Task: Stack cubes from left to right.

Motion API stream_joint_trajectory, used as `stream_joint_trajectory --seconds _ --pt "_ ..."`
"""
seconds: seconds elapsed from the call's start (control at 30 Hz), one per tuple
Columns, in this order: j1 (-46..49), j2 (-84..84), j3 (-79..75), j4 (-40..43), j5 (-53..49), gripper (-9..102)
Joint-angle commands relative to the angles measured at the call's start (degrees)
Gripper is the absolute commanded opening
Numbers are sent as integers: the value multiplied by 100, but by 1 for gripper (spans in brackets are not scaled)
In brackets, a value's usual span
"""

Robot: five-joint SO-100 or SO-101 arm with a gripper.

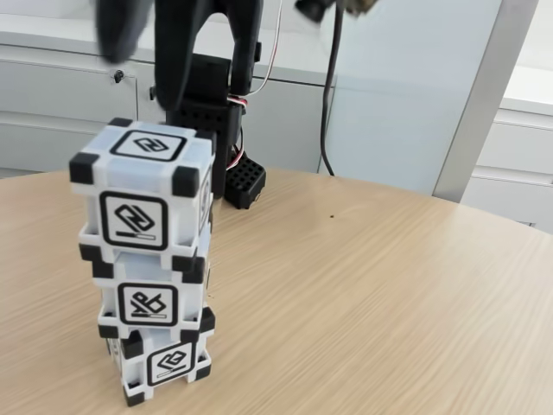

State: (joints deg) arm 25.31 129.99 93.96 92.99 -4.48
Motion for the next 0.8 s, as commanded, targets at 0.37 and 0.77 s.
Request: stream_joint_trajectory --seconds 0.37,0.77 --pt "-2628 1758 -167 -79 -9 0" --pt "-2900 3190 1767 -624 -281 0"
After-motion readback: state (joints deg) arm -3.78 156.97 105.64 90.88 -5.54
